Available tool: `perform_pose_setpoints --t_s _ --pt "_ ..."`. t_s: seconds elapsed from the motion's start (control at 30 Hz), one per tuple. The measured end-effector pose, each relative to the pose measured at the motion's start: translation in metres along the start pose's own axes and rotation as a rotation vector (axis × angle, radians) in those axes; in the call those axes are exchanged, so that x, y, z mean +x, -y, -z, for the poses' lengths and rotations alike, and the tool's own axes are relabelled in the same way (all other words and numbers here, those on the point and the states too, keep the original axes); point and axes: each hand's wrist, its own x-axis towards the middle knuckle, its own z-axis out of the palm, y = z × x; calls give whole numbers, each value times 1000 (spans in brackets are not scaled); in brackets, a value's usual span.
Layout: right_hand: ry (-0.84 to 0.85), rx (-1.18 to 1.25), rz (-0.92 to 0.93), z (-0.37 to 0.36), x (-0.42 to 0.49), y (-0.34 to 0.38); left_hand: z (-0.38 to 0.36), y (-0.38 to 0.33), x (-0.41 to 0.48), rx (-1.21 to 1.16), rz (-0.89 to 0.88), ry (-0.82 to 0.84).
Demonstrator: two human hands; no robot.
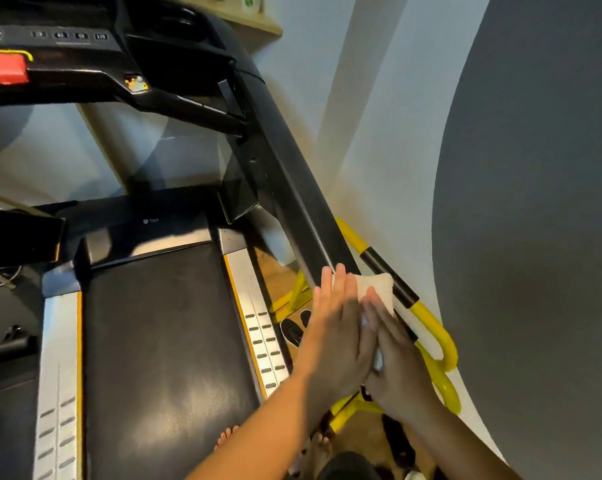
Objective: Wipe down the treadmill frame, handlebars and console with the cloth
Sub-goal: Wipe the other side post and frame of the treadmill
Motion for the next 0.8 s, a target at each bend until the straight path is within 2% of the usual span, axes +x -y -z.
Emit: perform_pose_setpoints --t_s 0.07,0.17,0.33,0.5,0.63,0.7,0.8 --pt "14 -37 2 -7 1 -16 1 0 19 80 63 8" --pt "9 -11 75 -11 13 -32 0 -5 34 217 66 -18" --pt "88 175 150 -5 19 -42 -4 -11 23 356 64 -67" --pt "177 185 134 -8 -5 -56 -25 -28 -34 352 23 34" --pt "167 135 197 -9 -20 -77 -45 -45 -45 519 71 90" --pt "221 155 261 -6 -12 -80 -39 -46 -35 514 54 91" --pt "335 315 280 4 15 -81 -24 -49 -11 408 62 90"
